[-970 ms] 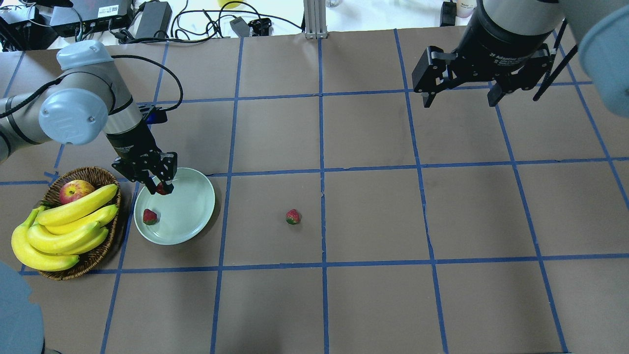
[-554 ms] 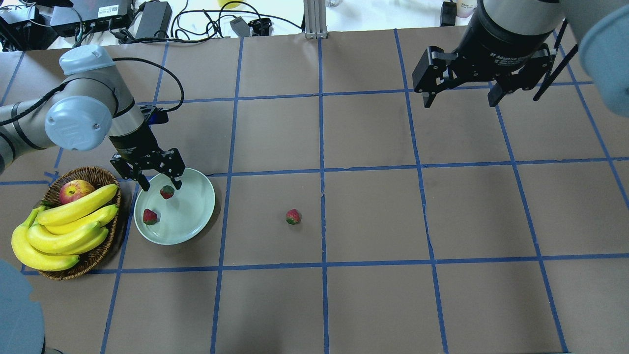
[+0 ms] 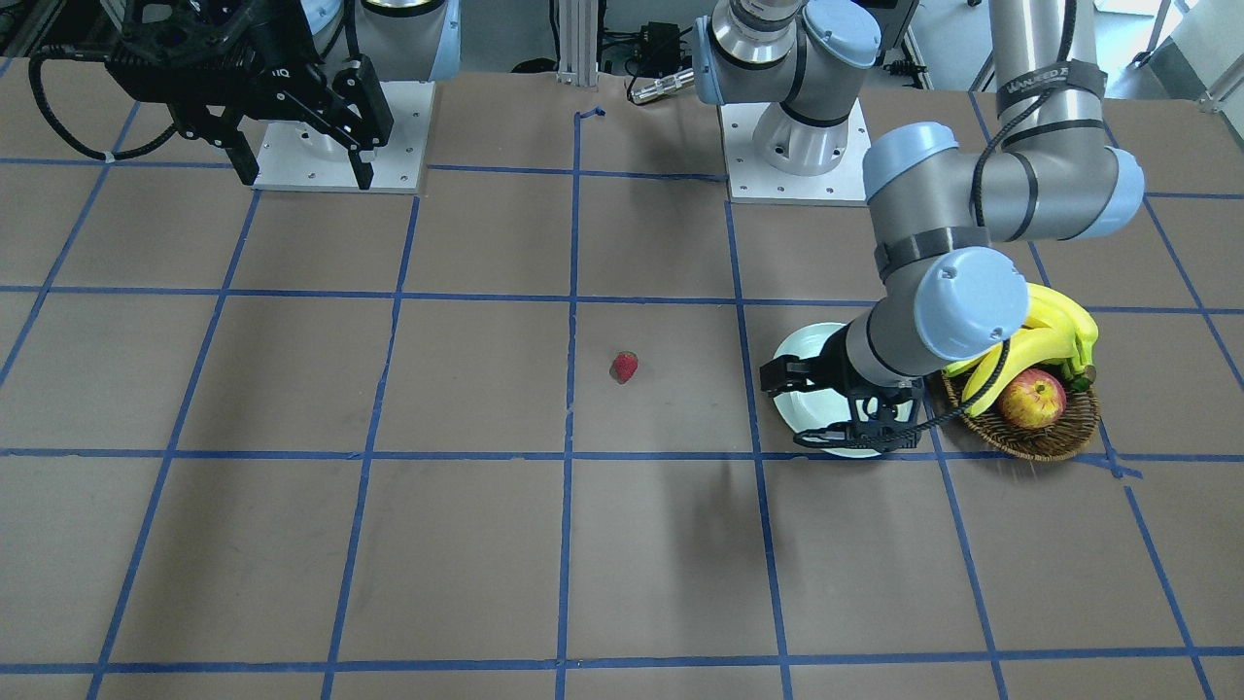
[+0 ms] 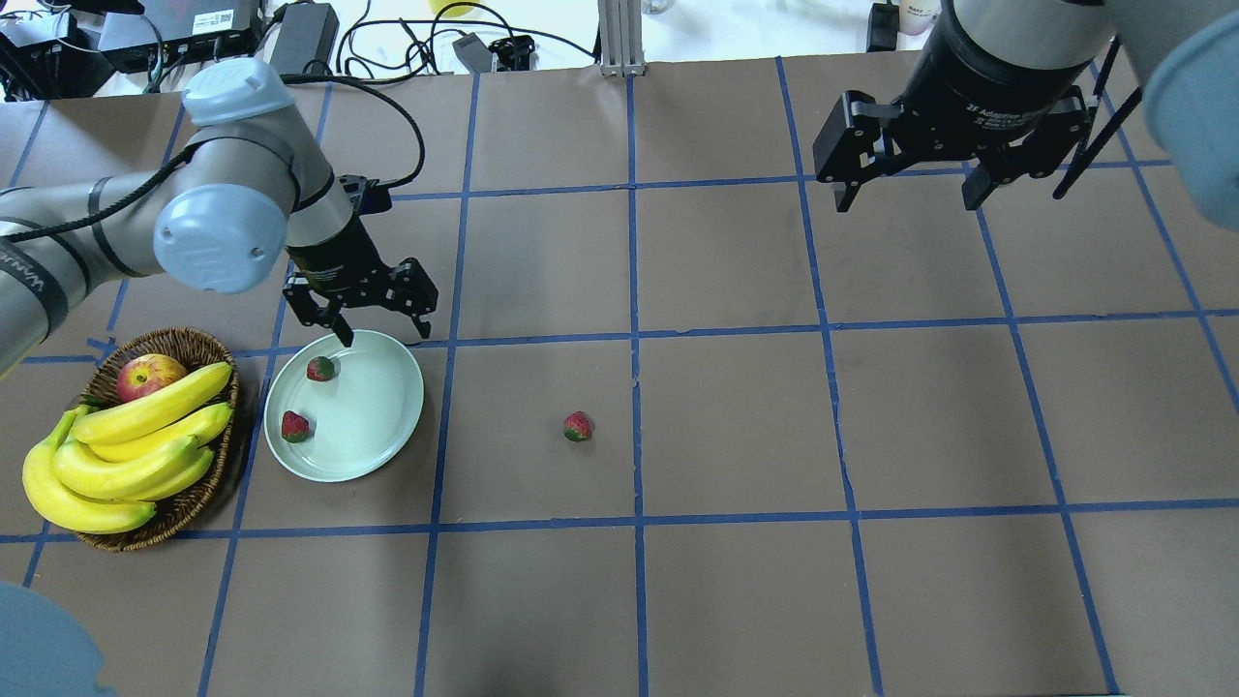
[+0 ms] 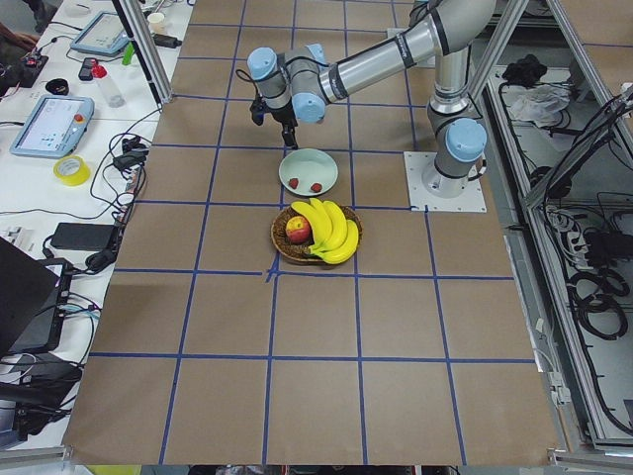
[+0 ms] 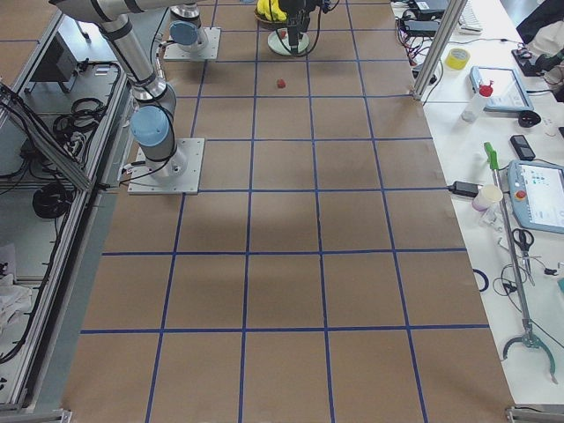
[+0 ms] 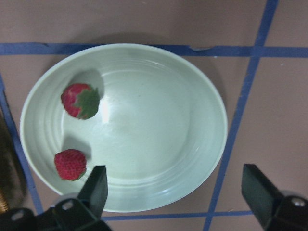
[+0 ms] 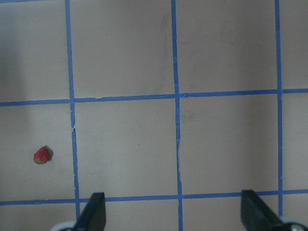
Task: Collect all strawberries into plate
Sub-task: 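Reach the left gripper to the last strawberry and grasp it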
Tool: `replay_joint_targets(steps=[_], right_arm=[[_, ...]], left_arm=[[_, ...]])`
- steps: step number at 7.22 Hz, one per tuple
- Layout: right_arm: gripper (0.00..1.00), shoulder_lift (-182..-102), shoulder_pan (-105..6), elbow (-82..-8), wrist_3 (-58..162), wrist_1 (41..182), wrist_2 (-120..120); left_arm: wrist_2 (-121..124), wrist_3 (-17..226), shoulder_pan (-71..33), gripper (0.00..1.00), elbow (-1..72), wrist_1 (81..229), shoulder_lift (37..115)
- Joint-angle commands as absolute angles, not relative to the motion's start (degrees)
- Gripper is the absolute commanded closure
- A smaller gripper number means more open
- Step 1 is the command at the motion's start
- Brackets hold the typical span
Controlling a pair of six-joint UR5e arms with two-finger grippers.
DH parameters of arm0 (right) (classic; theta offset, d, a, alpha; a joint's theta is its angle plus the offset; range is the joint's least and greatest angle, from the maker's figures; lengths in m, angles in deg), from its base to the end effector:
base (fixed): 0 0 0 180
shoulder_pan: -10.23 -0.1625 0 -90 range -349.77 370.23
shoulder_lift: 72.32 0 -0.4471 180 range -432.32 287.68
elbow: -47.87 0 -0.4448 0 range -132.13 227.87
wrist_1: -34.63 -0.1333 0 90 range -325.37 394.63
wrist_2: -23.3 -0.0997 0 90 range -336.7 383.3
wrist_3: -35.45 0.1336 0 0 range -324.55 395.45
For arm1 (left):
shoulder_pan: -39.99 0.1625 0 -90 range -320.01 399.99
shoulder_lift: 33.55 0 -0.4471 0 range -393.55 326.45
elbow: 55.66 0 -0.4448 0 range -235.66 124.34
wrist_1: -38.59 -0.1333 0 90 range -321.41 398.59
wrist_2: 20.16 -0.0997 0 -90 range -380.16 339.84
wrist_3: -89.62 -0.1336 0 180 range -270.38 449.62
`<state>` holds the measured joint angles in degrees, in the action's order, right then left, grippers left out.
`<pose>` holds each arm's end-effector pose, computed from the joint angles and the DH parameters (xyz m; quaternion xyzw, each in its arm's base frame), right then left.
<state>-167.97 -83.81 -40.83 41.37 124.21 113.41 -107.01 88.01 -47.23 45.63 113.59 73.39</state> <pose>0.1688 -0.5011 0.5399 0.0164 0.9982 -0.0568 0.0040 -0.1119 -0.5948 0.2271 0.0133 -0.9929 -0.1140 0.0317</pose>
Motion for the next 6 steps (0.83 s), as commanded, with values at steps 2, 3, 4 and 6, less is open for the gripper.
replay_joint_targets(steps=[2,3,4,6], right_arm=[[0.00,-168.1,-83.8,-40.9,41.4,124.1,113.4],[0.00,-168.1,-83.8,-40.9,41.3,124.1,113.5],[0.00,-168.1,-83.8,-40.9,41.4,124.1,113.5],[0.00,-168.1,-83.8,-40.9,41.3,124.1,113.4]], left_arm=[[-93.7,92.5,-55.9,0.00,47.9,107.7,74.9],[-93.8,93.0,-58.9,0.00,50.4,104.5,75.3],[-93.6,95.3,-60.3,0.00,52.1,99.5,76.4],[-95.5,95.6,-62.0,0.00,54.7,98.4,77.7]])
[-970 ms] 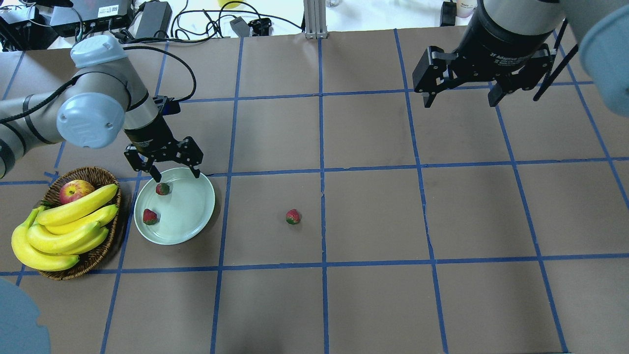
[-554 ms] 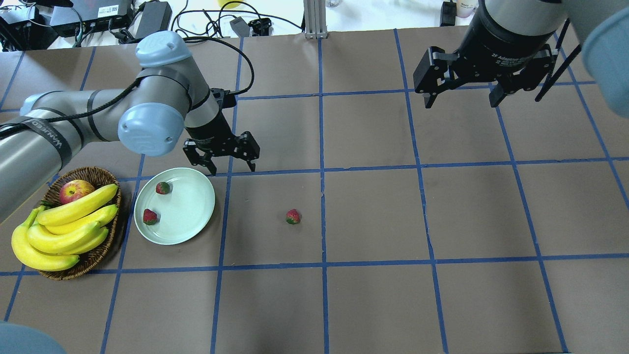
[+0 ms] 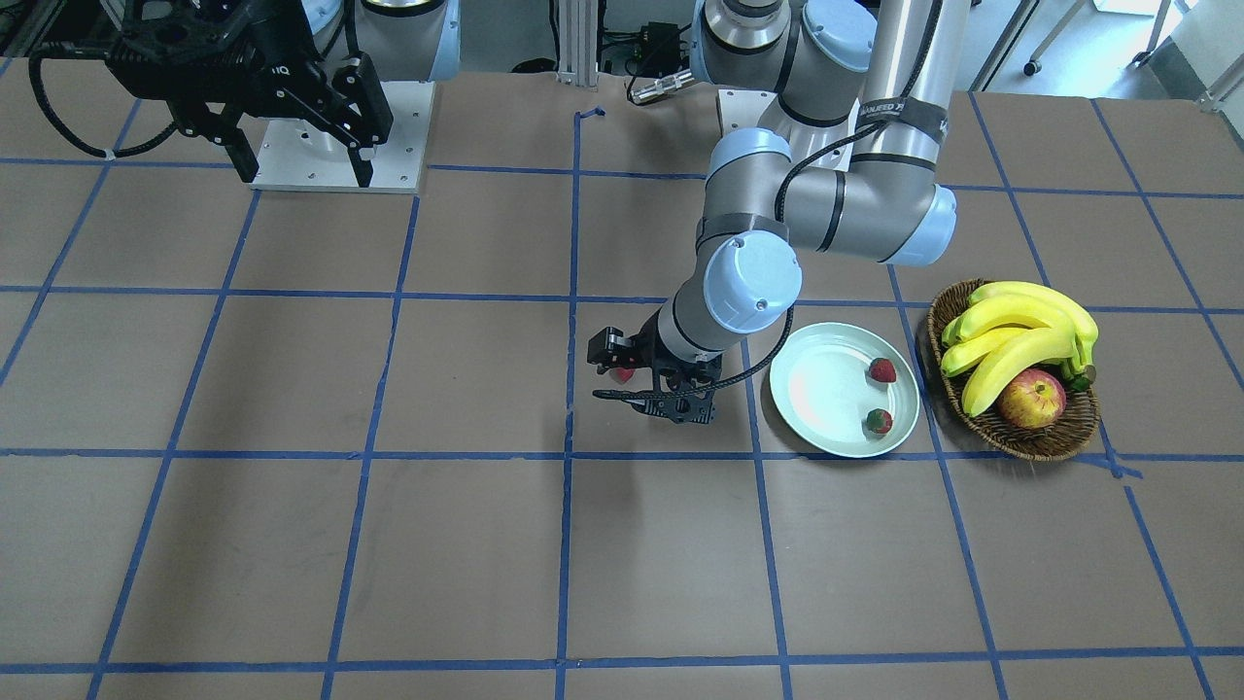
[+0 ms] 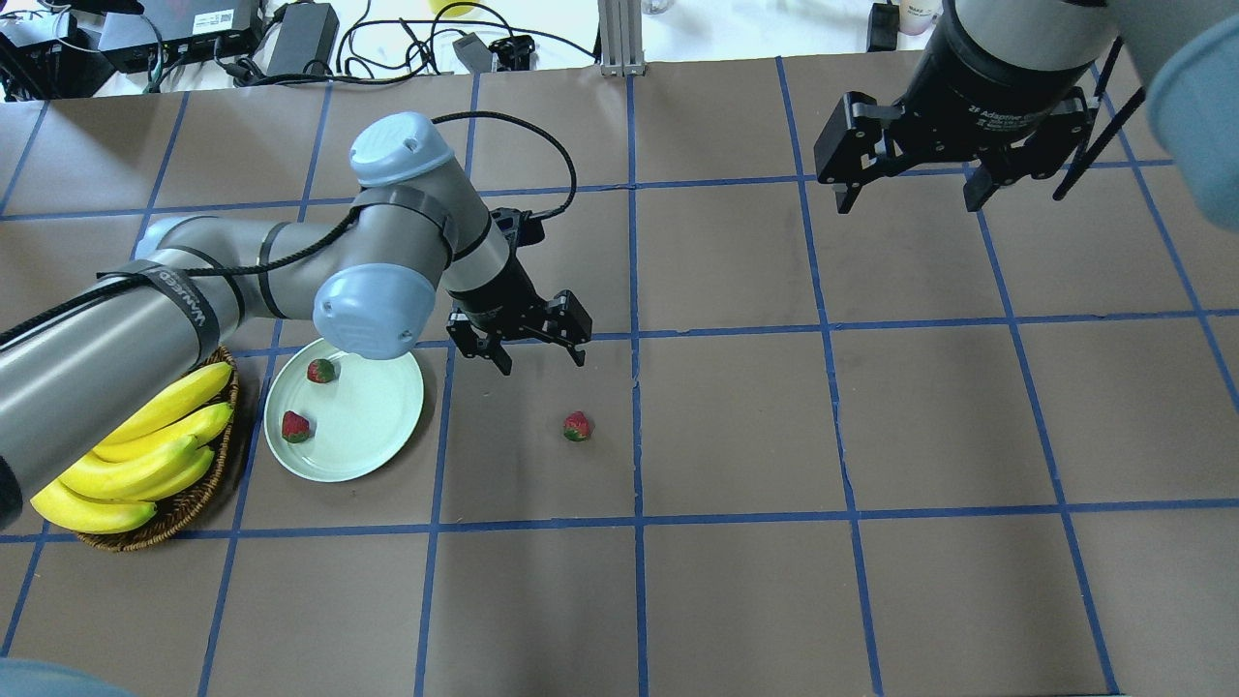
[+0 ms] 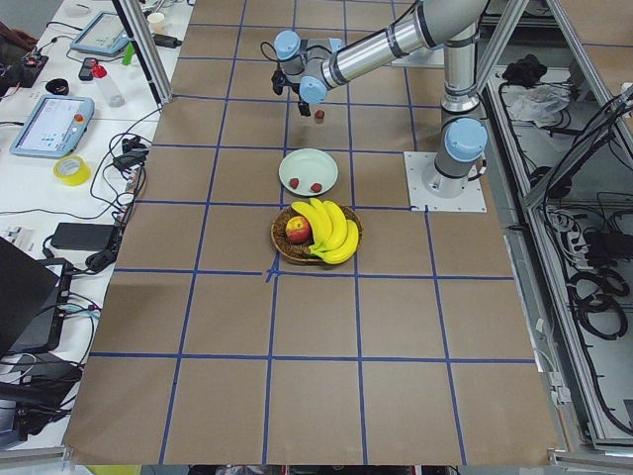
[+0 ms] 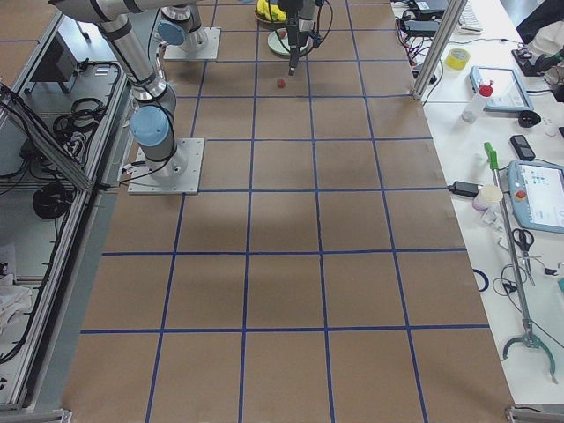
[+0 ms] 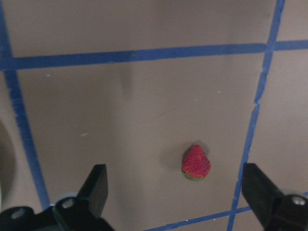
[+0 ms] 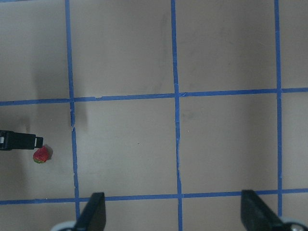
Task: Collect all strawberries into plate
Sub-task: 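Reach the left gripper to the last strawberry and grasp it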
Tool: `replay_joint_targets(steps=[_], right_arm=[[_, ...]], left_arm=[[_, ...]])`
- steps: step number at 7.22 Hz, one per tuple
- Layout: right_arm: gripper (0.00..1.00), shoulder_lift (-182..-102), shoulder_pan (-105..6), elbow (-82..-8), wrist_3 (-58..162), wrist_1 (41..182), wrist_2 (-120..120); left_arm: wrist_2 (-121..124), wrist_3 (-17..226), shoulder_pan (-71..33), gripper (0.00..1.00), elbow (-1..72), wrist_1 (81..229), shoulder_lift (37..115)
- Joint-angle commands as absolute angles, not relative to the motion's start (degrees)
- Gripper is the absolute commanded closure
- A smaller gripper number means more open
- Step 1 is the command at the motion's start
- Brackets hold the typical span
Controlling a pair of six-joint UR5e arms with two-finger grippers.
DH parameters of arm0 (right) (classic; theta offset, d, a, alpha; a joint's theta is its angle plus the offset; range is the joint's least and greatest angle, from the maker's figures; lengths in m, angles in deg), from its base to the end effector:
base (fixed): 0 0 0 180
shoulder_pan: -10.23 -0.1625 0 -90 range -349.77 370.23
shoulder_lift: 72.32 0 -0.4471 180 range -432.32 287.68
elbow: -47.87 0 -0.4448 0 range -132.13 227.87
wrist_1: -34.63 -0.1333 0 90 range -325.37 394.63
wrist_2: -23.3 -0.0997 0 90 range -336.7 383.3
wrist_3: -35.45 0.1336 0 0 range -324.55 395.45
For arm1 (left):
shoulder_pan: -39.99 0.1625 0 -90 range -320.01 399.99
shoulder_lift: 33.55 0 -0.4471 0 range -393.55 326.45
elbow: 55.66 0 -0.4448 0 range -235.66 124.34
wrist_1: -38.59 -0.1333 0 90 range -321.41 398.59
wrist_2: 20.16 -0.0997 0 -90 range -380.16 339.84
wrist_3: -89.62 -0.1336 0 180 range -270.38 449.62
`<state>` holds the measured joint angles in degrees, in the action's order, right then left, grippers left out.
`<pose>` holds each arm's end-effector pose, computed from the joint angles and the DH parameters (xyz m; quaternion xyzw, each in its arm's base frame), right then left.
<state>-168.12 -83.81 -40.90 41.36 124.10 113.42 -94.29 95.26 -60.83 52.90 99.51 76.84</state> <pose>0.1687 -0.4998 0.5403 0.0164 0.9983 -0.0566 0.0039 -0.2753 -0.5357 0.1583 -0.0327 -0.9863 -0.1040 0.1239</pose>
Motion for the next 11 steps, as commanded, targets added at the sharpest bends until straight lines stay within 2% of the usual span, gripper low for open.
replay_joint_targets(steps=[1,2,6,7,8,9,10,11], right_arm=[[0.00,-168.1,-83.8,-40.9,41.4,124.1,113.5],[0.00,-168.1,-83.8,-40.9,41.4,124.2,113.5],[0.00,-168.1,-83.8,-40.9,41.4,124.1,113.5],[0.00,-168.1,-83.8,-40.9,41.4,124.1,113.4],[0.00,-168.1,-83.8,-40.9,41.3,124.1,113.4],[0.00,-168.1,-83.8,-40.9,41.3,124.1,113.5],[0.00,-168.1,-83.8,-40.9,41.4,124.1,113.5],[0.00,-168.1,-83.8,-40.9,41.3,124.1,113.5]], left_arm=[[-97.1,95.8,-62.1,0.00,55.3,98.4,78.1],[-96.7,96.0,-62.1,0.00,55.3,98.4,78.5],[-96.5,98.6,-62.5,0.19,55.3,98.3,79.3],[-96.7,98.6,-62.4,0.21,55.1,98.2,80.2],[-96.6,98.6,-62.5,0.32,55.1,98.1,80.5],[-96.6,98.5,-62.4,0.55,55.1,98.0,80.6],[-96.5,98.7,-62.4,0.94,55.0,97.8,80.5],[-96.4,98.8,-62.5,1.00,54.7,97.7,80.5]])
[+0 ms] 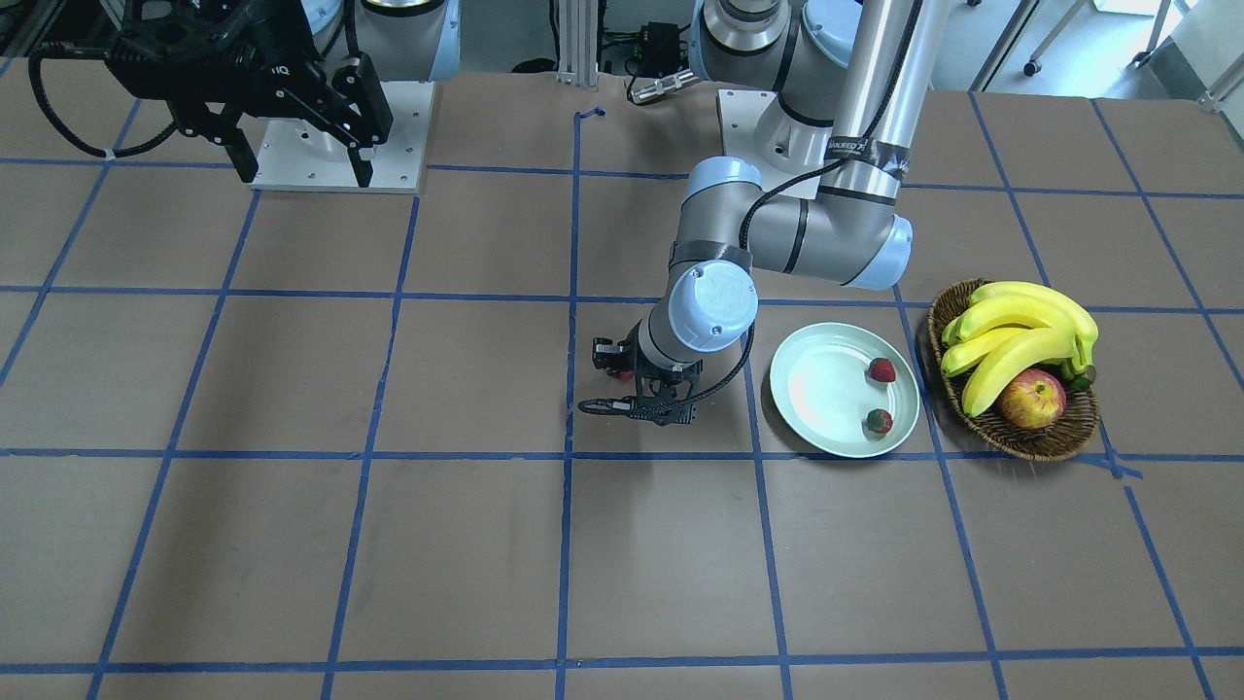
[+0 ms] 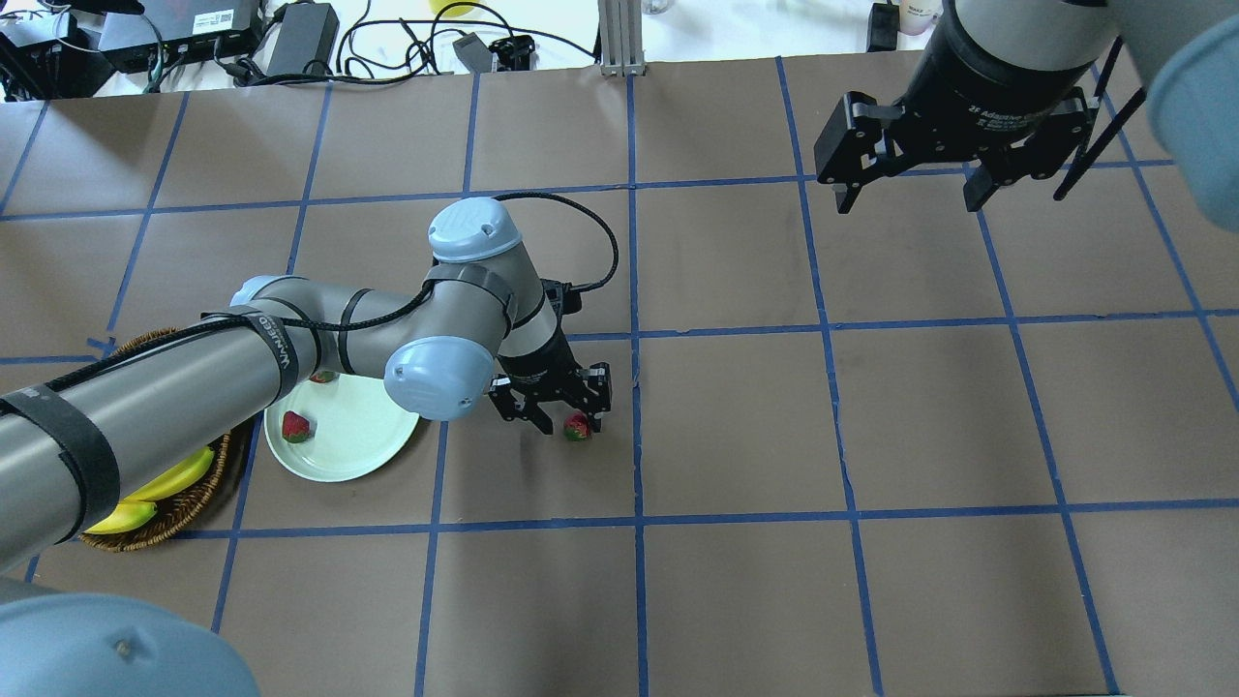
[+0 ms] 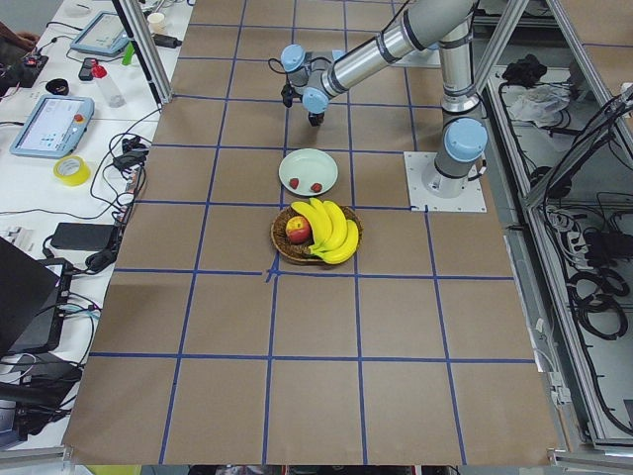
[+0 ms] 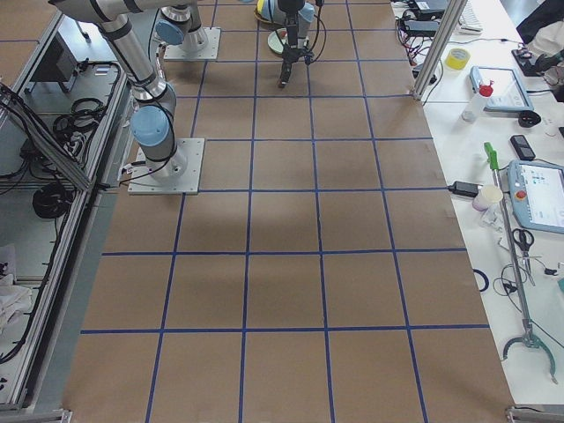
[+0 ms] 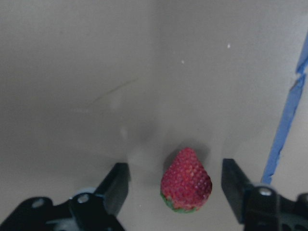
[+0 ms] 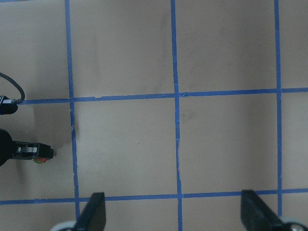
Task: Collect all strawberries into plate
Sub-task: 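Reach the left gripper to the last strawberry and grasp it, then carry the last strawberry onto the plate and open the left gripper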
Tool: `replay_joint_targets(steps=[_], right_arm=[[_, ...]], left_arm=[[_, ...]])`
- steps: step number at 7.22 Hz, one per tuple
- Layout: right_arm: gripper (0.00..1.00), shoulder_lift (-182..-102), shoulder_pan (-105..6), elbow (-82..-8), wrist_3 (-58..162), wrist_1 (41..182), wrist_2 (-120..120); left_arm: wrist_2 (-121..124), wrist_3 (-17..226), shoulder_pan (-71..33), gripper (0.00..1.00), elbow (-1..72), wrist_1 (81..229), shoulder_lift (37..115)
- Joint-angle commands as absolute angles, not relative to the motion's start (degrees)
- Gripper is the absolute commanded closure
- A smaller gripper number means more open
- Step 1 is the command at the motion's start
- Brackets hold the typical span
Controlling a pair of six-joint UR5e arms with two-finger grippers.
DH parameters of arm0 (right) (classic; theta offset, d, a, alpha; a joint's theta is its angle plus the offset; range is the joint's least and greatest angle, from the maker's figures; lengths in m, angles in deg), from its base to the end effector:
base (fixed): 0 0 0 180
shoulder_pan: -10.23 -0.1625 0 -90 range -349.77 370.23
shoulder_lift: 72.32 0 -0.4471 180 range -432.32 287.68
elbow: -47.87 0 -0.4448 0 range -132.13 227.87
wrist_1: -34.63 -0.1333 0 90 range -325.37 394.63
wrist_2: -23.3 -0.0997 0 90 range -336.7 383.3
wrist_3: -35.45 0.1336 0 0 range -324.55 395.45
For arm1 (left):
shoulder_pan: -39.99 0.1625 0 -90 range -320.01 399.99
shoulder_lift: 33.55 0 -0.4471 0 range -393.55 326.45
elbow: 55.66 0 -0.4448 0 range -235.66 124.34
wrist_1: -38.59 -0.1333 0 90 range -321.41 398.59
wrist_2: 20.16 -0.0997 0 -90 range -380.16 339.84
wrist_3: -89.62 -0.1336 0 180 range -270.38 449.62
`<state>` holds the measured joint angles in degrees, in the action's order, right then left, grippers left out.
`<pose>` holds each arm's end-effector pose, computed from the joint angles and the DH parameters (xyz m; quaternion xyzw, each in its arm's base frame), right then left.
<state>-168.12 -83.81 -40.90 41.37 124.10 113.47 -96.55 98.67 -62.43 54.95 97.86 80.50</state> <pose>0.1685 -0.4998 0.5403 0.0165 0.9983 -0.0566 0.0034 -0.2822 -0.5155 0.1081 -0.0146 -0.9856 -0.1402 0.0931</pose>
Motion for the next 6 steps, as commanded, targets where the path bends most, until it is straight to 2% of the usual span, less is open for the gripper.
replay_joint_targets(steps=[1,3,6], right_arm=[[0.00,-168.1,-83.8,-40.9,41.4,124.1,113.5],[0.00,-168.1,-83.8,-40.9,41.3,124.1,113.5],[0.00,-168.1,-83.9,-40.9,41.4,124.2,113.5]], left_arm=[[-96.4,99.5,-62.4,1.00,54.5,97.7,80.4],[-96.4,100.4,-62.4,1.00,54.4,97.6,80.0],[-97.3,100.1,-61.8,1.00,46.2,103.5,79.5]])
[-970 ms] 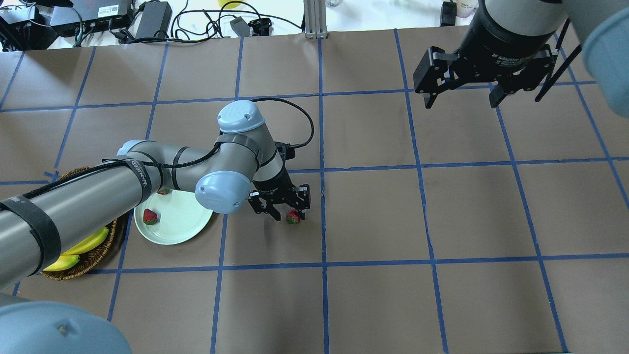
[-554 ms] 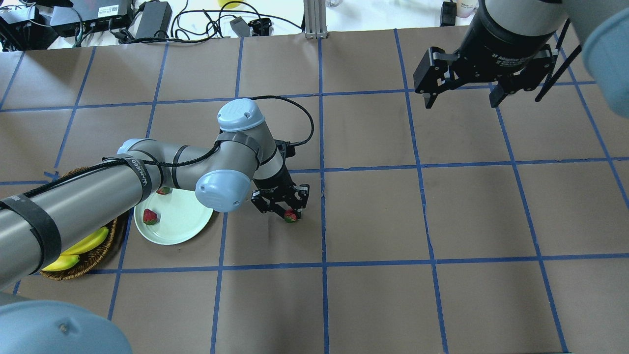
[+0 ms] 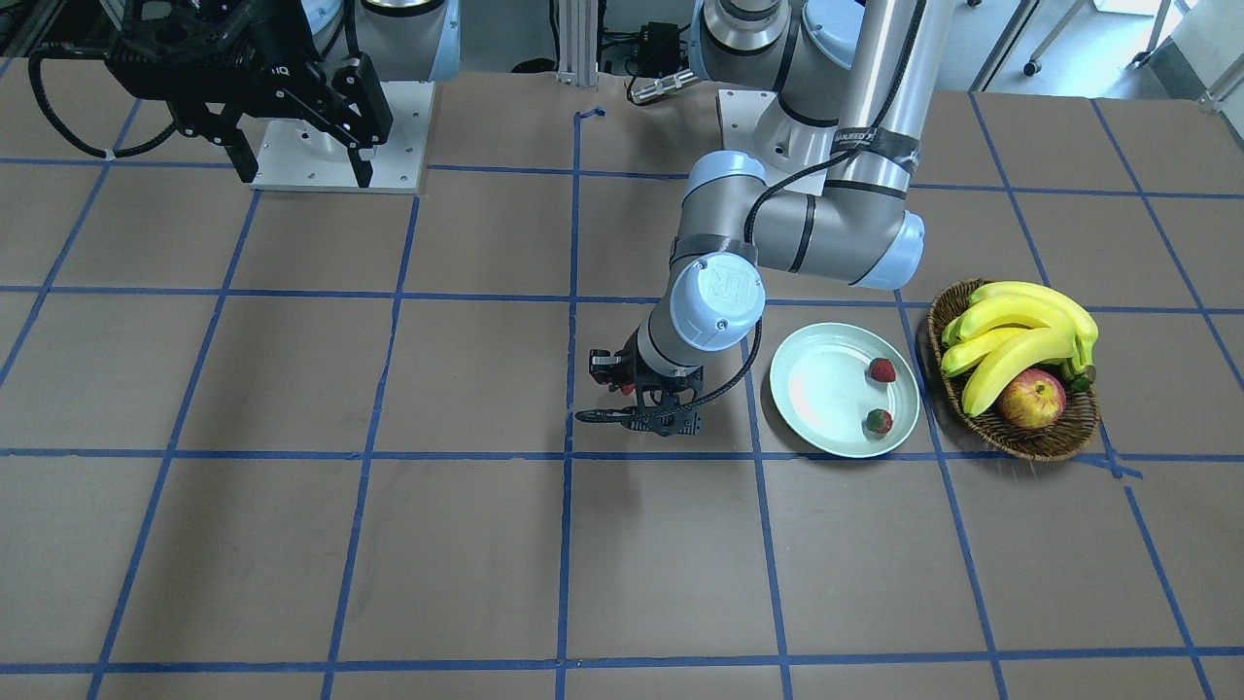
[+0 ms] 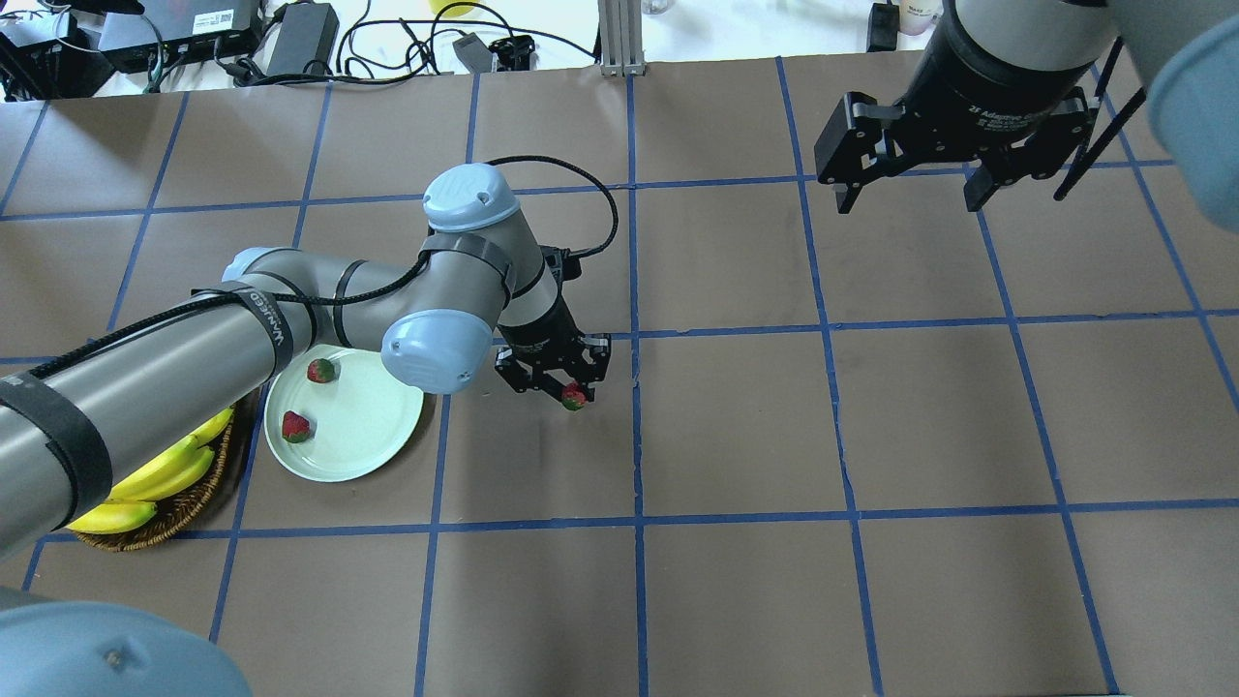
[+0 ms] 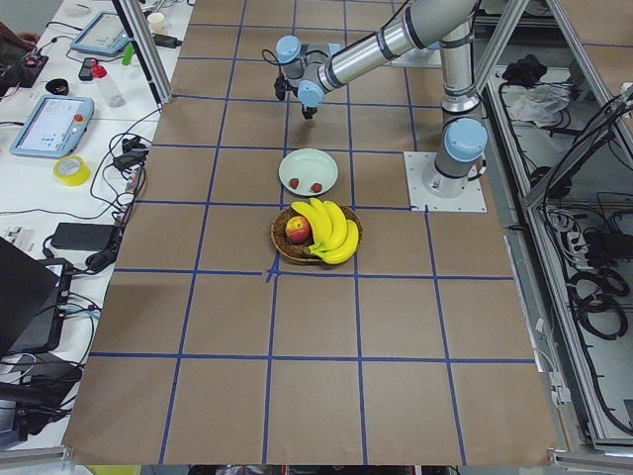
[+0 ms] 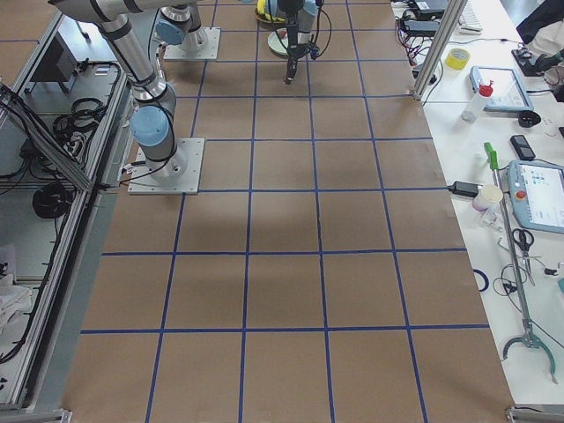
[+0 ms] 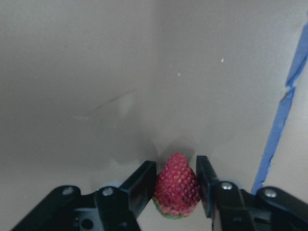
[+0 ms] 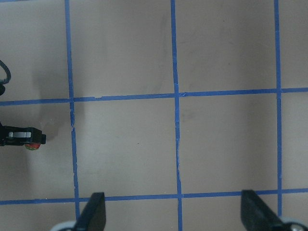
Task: Collect all strawberries into plate
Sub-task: 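Carry the last strawberry onto the plate and open the left gripper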
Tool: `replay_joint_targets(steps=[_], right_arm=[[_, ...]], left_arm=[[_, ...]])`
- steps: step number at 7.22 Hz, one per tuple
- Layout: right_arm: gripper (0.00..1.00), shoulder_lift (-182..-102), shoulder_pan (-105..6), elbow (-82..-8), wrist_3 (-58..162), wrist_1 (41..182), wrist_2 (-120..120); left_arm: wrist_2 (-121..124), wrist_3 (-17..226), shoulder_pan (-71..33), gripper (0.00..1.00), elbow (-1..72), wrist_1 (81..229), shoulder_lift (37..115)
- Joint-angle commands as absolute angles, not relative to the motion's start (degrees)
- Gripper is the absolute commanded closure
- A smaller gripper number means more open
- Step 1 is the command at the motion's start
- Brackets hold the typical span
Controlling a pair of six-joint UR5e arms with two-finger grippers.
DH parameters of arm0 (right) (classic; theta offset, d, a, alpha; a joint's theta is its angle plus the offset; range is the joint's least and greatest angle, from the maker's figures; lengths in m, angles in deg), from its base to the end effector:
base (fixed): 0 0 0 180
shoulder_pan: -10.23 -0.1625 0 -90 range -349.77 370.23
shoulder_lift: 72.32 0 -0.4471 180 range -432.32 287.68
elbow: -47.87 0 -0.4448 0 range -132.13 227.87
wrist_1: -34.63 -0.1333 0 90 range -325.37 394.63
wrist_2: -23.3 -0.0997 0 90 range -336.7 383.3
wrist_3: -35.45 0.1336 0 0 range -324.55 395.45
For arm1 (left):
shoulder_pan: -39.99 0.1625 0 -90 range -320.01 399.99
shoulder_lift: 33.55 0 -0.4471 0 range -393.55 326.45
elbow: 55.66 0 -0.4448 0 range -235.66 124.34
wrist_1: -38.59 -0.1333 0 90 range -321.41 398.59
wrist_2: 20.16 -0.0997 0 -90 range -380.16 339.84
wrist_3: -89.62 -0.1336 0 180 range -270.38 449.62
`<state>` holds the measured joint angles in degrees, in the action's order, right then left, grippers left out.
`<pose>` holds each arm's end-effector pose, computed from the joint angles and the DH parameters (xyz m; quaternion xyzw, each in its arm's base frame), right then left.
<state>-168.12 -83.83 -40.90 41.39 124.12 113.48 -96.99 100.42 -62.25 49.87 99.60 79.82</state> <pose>0.1687 -0.4998 0.5403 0.0165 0.9982 -0.0568 0.0034 -0.2871 -0.5510 0.1483 -0.0025 -0.9897 -0.1069 0.0948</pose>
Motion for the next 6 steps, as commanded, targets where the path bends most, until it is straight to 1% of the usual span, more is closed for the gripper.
replay_joint_targets(steps=[1,2,4,6], right_arm=[[0.00,-168.1,-83.9,-40.9,41.4,124.1,113.4],[0.00,-168.2,-83.9,-40.9,41.3,124.1,113.5],[0.00,-168.1,-83.9,-40.9,41.4,124.1,113.3],[0.00,-168.1,-83.9,-40.9,41.4,124.2,113.3]], left_arm=[[-97.8,99.5,-60.4,1.00,44.2,105.8,79.3],[-101.3,98.4,-56.4,1.00,43.2,107.9,78.6],[-107.0,87.0,-47.8,1.00,42.7,111.0,77.2],[-113.0,77.5,-43.8,1.00,43.7,111.4,77.2]])
